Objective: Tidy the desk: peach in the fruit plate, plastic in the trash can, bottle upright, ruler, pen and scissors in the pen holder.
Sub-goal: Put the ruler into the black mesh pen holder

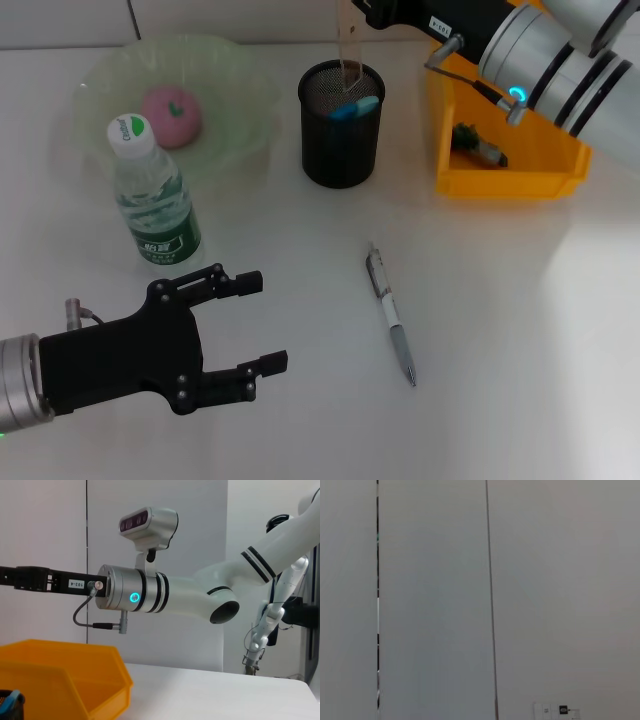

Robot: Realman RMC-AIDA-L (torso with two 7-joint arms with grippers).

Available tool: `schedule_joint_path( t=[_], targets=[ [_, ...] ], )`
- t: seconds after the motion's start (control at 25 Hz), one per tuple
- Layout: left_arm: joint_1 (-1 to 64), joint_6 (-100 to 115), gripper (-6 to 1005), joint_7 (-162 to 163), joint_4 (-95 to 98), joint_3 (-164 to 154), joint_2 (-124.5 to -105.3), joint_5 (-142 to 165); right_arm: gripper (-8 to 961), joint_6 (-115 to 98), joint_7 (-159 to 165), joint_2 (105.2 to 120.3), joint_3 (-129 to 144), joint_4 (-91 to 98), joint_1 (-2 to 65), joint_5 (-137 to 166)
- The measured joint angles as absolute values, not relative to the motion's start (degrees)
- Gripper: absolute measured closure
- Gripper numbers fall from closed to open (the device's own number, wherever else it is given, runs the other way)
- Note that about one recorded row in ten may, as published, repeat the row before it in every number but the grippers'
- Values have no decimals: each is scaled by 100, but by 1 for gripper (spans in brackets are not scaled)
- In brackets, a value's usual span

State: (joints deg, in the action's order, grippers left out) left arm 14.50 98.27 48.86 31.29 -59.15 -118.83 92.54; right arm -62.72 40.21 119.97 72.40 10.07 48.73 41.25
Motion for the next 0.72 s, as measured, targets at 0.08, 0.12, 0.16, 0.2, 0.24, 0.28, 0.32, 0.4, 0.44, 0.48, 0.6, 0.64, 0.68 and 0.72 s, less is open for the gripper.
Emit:
schedule_joint_path(
  t=[0.08, 0.12, 0.16, 0.2, 0.24, 0.28, 0.32, 0.4, 0.44, 0.48, 0.6, 0.64, 0.68, 0.72],
  targets=[
    [1450, 9825, 195, 4886, 3127, -5915, -11882, 9254, 505, -6279, 4021, 11997, 7282, 1017, 4888, 4122],
    [1450, 9825, 195, 4886, 3124, -5915, -11883, 9254, 505, -6280, 4021, 11997, 7287, 1018, 4897, 4122],
    [1450, 9825, 195, 4886, 3123, -5915, -11882, 9254, 504, -6282, 4019, 11997, 7289, 1021, 4906, 4122],
    [1450, 9825, 195, 4886, 3121, -5915, -11882, 9254, 503, -6280, 4010, 11997, 7290, 1022, 4913, 4120],
    [1450, 9825, 195, 4882, 3119, -5917, -11882, 9254, 503, -6277, 3999, 11997, 7291, 1026, 4916, 4114],
    [1443, 9825, 195, 4865, 3118, -5923, -11882, 9254, 502, -6273, 3991, 11997, 7292, 1028, 4916, 4111],
    [1438, 9825, 195, 4854, 3116, -5926, -11882, 9254, 502, -6270, 3986, 11997, 7292, 1028, 4917, 4111],
    [1423, 9825, 195, 4832, 3111, -5930, -11882, 9254, 500, -6257, 3982, 11997, 7293, 1029, 4917, 4116],
    [1419, 9825, 195, 4831, 3109, -5931, -11882, 9255, 500, -6245, 3982, 11997, 7298, 1030, 4917, 4123],
    [1417, 9825, 195, 4830, 3109, -5931, -11882, 9254, 499, -6234, 3981, 11997, 7303, 1032, 4917, 4128],
    [1414, 9826, 195, 4828, 3109, -5933, -11882, 9255, 497, -6248, 3976, 11997, 7341, 1042, 4901, 4137],
    [1411, 9826, 195, 4828, 3109, -5933, -11883, 9254, 485, -6300, 3975, 11997, 7350, 1053, 4873, 4138],
    [1405, 9828, 195, 4828, 3109, -5933, -11883, 9254, 472, -6376, 3976, 11997, 7356, 1074, 4837, 4138],
    [1400, 9830, 195, 4827, 3109, -5933, -11883, 9255, 460, -6511, 3977, 11997, 7358, 1120, 4760, 4136]
  ],
)
